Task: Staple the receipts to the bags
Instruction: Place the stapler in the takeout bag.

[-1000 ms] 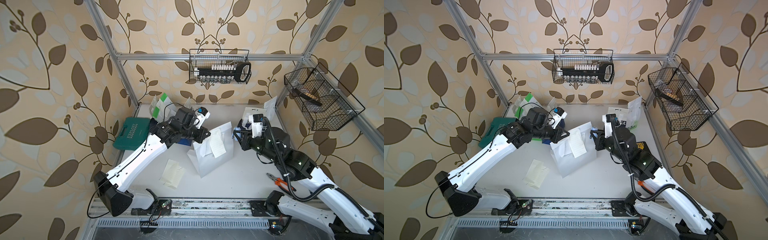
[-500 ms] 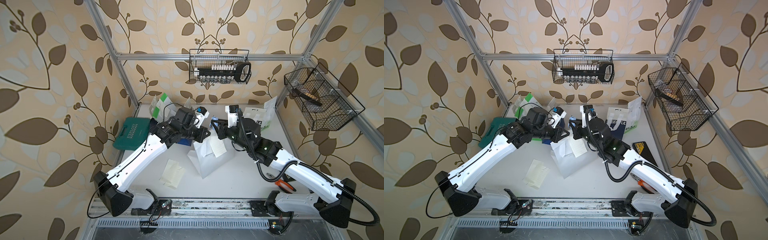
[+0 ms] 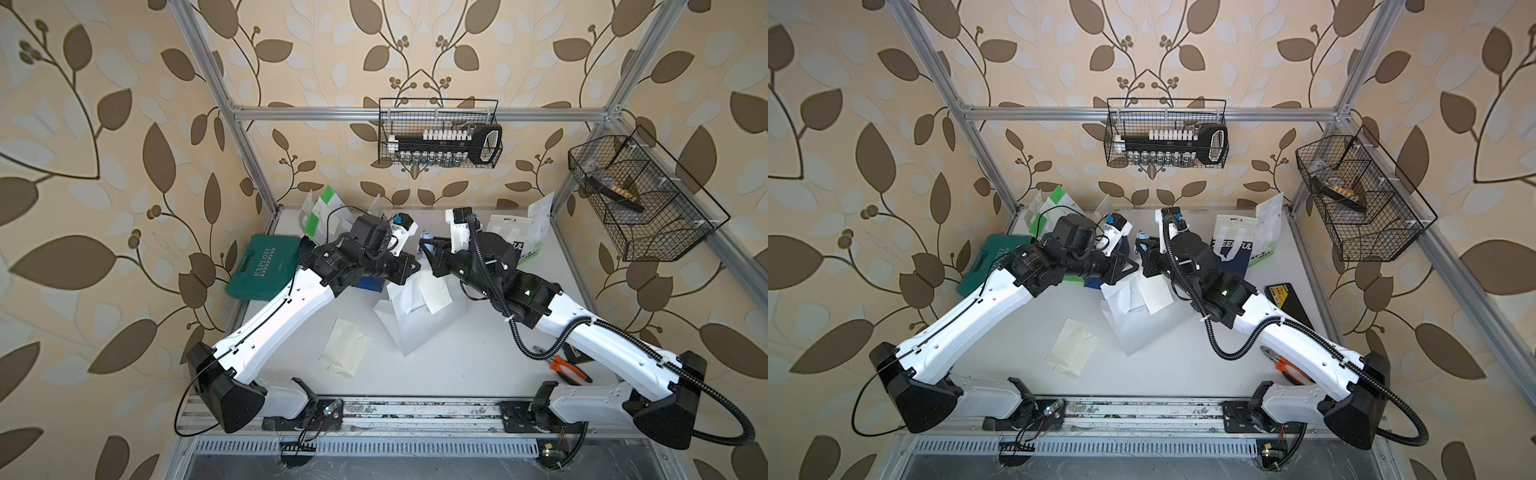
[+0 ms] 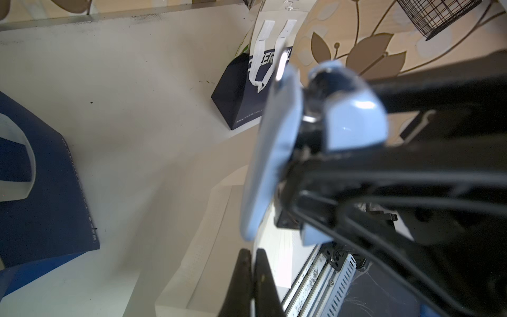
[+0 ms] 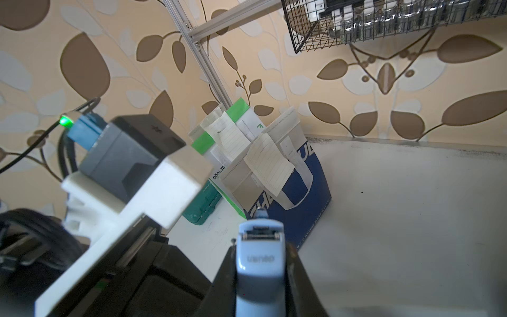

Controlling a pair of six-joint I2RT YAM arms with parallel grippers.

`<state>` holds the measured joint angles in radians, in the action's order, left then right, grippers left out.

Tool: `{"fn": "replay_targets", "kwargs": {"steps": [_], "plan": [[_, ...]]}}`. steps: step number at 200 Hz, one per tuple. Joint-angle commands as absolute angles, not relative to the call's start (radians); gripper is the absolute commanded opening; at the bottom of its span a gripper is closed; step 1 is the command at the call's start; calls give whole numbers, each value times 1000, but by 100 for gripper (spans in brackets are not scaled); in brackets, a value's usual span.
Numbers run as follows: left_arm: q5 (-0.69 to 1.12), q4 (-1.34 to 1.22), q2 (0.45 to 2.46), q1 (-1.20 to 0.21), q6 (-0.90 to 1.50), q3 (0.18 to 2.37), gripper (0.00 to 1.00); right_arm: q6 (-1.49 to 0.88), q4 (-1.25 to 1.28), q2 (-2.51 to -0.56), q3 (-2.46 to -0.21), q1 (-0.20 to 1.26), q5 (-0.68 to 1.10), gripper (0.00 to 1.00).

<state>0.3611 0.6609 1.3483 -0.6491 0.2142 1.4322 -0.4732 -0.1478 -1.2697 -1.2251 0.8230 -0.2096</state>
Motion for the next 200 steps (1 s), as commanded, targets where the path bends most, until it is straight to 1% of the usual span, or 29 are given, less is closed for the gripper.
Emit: {"fn": "replay_targets", "kwargs": {"steps": [1, 41, 114, 190, 200], "plan": [[374, 625, 1321, -658, 213, 1460, 0, -458, -186, -1290, -1277, 835, -232, 0], [345, 636, 1321, -657, 212, 1463, 0, -450, -225, -1304, -1302, 846, -233, 0], [319, 620, 1314, -655, 212, 1464, 0, -423, -263, -1295, -1295, 868, -286, 0], [377, 558, 1266, -655, 133, 1424, 0, -396, -313, -1282, -1285, 875, -352, 0], [391, 558, 1267, -654, 125, 1425, 0, -395, -314, -1282, -1284, 876, -352, 2]]}}
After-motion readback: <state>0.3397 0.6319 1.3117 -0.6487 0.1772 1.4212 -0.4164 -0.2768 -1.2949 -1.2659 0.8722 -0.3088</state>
